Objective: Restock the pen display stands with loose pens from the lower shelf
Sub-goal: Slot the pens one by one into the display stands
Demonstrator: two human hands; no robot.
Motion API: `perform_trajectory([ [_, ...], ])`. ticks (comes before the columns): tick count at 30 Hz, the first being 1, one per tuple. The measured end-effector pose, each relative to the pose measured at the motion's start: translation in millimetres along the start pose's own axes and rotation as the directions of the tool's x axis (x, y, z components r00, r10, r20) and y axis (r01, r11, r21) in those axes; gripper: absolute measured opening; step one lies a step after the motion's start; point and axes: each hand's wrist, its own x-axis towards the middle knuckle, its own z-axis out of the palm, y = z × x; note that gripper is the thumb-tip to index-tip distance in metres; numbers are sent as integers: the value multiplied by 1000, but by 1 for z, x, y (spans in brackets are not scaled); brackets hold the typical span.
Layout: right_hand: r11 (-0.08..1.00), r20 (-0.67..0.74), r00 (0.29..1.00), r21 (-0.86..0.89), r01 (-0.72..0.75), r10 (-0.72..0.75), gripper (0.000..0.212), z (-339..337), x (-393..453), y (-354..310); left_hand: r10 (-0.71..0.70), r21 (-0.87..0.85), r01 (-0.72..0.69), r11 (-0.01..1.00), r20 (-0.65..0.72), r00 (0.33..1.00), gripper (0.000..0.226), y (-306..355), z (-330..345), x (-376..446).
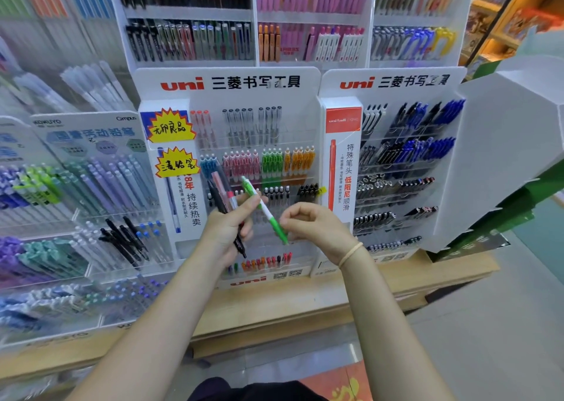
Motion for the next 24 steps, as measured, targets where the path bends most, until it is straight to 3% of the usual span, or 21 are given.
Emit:
perform_trajectory([
  [3,993,-100,989,-38,108,-111,16,1,2,-15,0,203,-8,979,41,999,31,0,5,-2],
  [6,984,-124,977,-54,168,-174,14,1,4,-32,13,319,-49,947,112,994,34,0,10,-4],
  [10,983,-147,972,-44,179,-184,11,1,9,-41,35,357,-61,932,79,996,6,5,13,-3],
  [18,969,-127,964,-120,217,-232,7,-5,23,-63,88,381,-93,920,31,996,5,23,24,1],
  [20,958,-228,932,-106,266,-284,9,-14,26,-74,111,399,-96,912,-17,994,8,28,26,6],
  [24,894,-431,789,-113,433,-437,13,-39,27,-105,119,385,-98,917,-29,993,13,36,28,13],
])
